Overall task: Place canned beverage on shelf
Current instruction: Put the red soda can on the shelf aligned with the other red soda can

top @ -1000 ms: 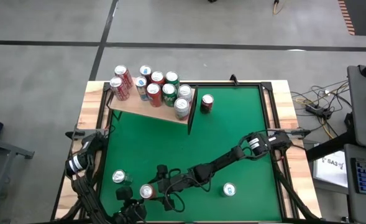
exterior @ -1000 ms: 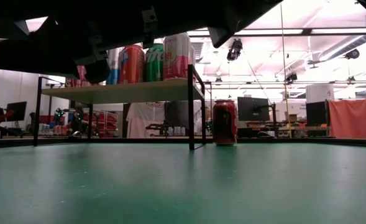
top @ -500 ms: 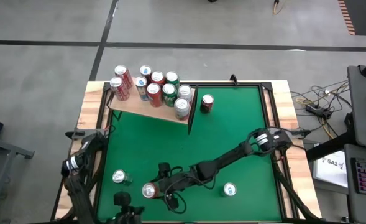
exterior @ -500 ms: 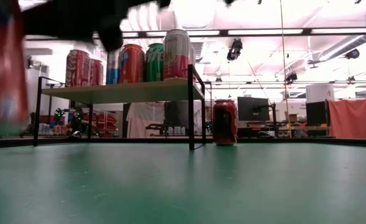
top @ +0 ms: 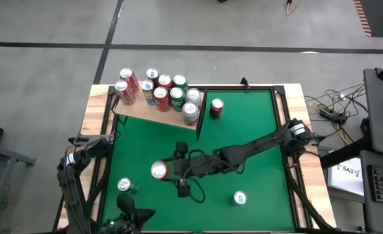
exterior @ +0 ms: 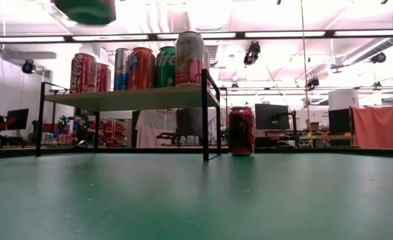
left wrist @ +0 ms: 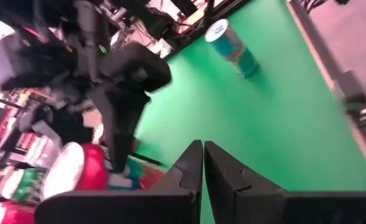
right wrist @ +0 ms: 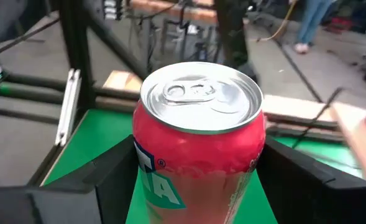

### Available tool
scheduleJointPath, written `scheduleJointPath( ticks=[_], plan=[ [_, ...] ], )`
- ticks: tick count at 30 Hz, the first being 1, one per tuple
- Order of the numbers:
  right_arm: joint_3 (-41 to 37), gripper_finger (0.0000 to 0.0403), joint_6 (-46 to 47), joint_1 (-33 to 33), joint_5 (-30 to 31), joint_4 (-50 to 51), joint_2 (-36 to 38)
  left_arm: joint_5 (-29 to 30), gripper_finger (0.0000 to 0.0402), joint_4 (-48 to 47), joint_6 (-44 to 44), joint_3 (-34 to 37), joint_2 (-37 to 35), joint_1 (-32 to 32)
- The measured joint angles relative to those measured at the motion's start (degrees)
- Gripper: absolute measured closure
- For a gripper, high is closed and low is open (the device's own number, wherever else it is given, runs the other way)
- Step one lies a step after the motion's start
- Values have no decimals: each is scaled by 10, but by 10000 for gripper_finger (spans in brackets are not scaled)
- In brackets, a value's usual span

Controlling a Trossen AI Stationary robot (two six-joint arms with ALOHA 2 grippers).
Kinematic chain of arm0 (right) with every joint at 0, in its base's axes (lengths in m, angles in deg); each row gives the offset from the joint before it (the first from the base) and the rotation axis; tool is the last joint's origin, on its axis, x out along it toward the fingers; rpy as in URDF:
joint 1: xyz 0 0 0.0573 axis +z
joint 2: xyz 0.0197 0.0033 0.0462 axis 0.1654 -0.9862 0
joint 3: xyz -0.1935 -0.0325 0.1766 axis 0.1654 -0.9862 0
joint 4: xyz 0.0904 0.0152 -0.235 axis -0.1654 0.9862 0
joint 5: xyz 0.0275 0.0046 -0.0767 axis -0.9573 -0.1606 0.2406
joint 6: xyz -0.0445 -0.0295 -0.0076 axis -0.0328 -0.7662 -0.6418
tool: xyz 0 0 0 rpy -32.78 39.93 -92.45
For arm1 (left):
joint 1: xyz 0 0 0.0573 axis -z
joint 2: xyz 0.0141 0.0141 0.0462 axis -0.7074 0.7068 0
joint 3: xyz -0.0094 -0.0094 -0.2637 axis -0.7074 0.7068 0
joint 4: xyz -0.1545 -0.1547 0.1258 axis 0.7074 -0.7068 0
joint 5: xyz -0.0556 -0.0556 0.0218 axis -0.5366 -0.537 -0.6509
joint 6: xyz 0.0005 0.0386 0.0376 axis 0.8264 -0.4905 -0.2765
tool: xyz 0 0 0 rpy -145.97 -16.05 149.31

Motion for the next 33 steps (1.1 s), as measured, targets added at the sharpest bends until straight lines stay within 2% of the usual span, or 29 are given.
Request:
scheduleJointPath(
  ticks=[6, 12, 15, 22, 28, 33],
  plan=[
    [-1, 129, -19, -25, 0, 14, 62, 20, 401, 1, -12, 89, -91, -32],
    [-1, 129, -29, -60, -1, 13, 96, 29, 401, 11, 17, 241, -209, -68],
    [-1, 129, -25, -86, -2, 10, 95, 39, 401, 23, 55, 316, -271, -86],
    [-1, 129, 9, -147, 3, -28, 68, 114, 402, 37, 177, 446, -405, -135],
    [-1, 129, 32, -164, 0, -78, 32, 165, 402, 96, 180, 520, -485, -179],
    [-1, 129, 37, -170, 73, -77, 8, 194, 402, 120, 180, 557, -522, -202]
  ],
)
